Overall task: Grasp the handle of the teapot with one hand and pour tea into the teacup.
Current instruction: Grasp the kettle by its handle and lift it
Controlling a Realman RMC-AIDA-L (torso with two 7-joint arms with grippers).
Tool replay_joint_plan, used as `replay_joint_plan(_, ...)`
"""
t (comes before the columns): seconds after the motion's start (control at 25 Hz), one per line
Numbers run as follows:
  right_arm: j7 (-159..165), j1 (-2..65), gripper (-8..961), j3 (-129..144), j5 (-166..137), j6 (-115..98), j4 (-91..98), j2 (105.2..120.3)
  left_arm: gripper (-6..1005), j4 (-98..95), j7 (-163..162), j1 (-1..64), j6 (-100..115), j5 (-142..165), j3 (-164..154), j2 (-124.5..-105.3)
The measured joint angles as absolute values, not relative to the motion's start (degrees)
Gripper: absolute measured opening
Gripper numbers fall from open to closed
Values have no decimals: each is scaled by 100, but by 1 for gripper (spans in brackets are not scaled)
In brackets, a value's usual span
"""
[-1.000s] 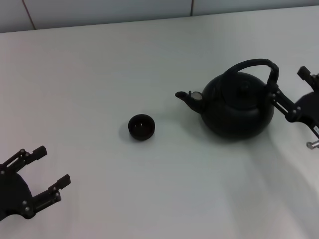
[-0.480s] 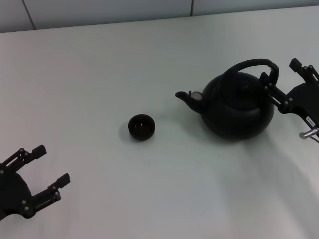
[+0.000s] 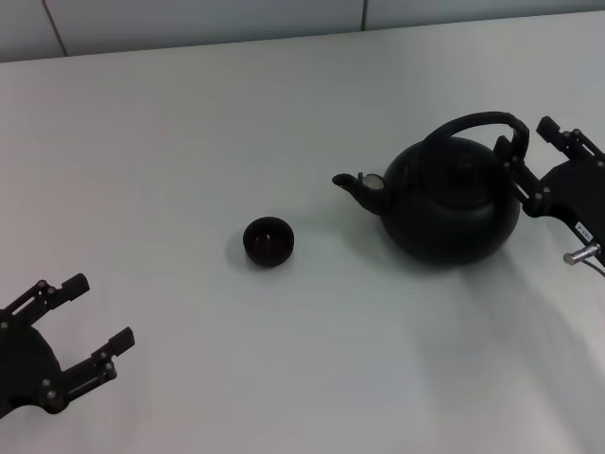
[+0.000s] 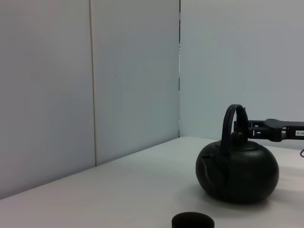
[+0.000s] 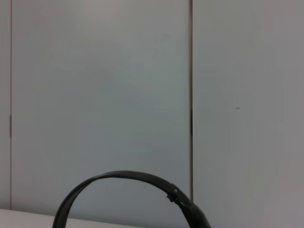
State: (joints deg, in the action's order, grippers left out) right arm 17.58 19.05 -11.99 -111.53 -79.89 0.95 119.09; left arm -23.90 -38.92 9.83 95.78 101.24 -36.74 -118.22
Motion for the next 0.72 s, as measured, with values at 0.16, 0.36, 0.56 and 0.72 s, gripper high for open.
replay_joint_plan(0.16, 1757, 1907, 715, -1196, -11153, -8013, 88, 11909, 810, -2391, -3900, 992, 9579, 10125, -3674, -11820)
replay_joint_plan(0.36, 1758, 1907, 530, -1180, -11153, -8017, 87, 11910, 810, -2391, -3902, 993, 9580, 10125, -3674, -11820)
replay_joint_plan(0.56, 1745, 1907, 290, -1191, -11153, -8020, 61, 11921, 810, -2390, -3906, 992, 9580, 10125, -3674, -11820)
replay_joint_plan(0.72, 1721, 1907, 95, -1217, -11153, -8028, 48, 11925, 810, -2391, -3910, 984, 9601, 10124, -3674, -11820)
